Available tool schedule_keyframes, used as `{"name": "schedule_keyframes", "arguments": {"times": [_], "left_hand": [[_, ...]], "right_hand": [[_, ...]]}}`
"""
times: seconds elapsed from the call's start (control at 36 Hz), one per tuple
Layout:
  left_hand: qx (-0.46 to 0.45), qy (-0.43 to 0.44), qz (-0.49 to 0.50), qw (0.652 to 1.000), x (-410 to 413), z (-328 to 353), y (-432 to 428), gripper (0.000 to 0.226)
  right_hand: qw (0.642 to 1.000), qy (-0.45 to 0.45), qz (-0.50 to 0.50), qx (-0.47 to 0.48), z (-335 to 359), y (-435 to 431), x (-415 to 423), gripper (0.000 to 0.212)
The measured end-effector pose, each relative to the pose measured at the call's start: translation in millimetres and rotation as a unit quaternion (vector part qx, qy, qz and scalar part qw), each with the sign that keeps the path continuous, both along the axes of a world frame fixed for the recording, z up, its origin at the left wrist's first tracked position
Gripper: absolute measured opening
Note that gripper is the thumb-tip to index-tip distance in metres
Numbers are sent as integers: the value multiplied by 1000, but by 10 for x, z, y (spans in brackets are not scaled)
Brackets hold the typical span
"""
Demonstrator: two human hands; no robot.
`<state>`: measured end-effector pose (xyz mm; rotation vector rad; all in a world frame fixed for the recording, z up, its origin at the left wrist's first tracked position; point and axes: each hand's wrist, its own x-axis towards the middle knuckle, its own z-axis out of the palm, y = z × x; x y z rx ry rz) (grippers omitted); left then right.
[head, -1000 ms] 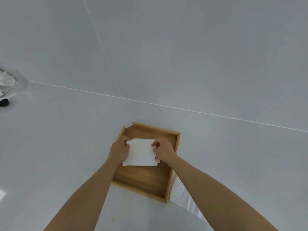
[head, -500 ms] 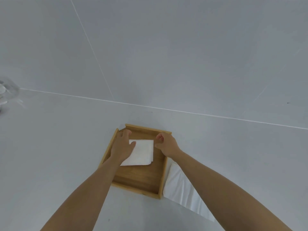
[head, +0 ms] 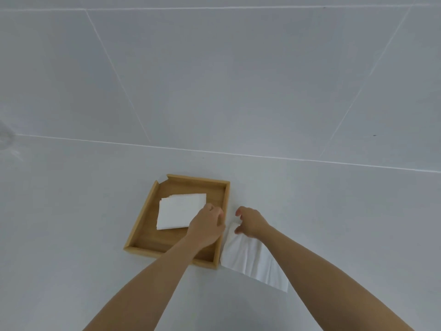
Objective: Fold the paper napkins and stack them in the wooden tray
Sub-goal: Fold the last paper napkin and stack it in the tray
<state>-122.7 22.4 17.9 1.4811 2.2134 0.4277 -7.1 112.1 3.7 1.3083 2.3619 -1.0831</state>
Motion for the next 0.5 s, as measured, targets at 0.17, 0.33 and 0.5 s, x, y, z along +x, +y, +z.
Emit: {"name": "schedule_keyframes", "arguments": {"times": [0.17,0.33,0.5], "left_hand": [[-19,3,-17,1000,104,-42,-62,26],[-49,-16,-23,998,160,-5,-42,28],[-77,-66,-17,995,270,10,27,39]], "right_hand": [[996,-52,30,66,-96,-165,-70,44],[994,-75,22,78,-178,-233,-11,28],[998,-32,-27,39,-151,-170,165,24]]}}
